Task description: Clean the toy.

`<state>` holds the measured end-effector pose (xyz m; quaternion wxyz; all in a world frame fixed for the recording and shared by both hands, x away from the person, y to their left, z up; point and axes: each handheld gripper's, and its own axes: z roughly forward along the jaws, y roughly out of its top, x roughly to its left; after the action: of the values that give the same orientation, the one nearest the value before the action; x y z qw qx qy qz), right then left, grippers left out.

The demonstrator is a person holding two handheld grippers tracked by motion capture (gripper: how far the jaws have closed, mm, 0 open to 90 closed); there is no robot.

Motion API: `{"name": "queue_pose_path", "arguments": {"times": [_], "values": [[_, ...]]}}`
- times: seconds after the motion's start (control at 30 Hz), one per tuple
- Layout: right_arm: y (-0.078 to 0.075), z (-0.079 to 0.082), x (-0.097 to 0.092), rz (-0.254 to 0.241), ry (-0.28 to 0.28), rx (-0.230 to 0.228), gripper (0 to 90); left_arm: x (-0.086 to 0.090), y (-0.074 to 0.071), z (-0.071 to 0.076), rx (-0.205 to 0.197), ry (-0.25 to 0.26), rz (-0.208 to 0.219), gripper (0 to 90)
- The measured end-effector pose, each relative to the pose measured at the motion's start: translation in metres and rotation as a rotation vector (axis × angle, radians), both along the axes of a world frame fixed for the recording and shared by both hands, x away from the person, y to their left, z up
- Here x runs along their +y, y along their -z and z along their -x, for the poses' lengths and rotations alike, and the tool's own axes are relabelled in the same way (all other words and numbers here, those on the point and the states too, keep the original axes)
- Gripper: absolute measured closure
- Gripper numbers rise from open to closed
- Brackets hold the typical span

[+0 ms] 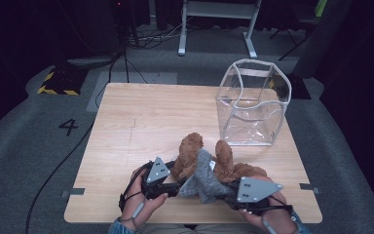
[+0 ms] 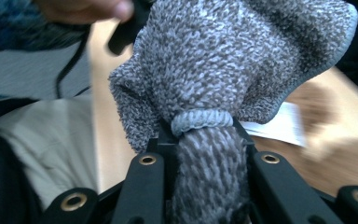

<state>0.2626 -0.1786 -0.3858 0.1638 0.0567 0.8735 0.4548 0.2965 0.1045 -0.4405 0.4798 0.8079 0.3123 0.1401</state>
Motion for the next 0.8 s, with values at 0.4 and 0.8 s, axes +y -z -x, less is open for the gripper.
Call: {"name": "queue_pose_path", "arguments": {"times": [0.4, 0.8], "values": [[0.022, -0.004, -0.04, 0.086, 0.143, 0.023, 74.9, -0.002, 0.0, -0.001, 0.003, -0.012, 0.003, 34.5], [0.025, 0.002, -0.121, 0.109, 0.351, 0.047, 75.1, -0.007, 0.0, -0.003, 0.009, -0.003, 0.027, 34.4]]}}
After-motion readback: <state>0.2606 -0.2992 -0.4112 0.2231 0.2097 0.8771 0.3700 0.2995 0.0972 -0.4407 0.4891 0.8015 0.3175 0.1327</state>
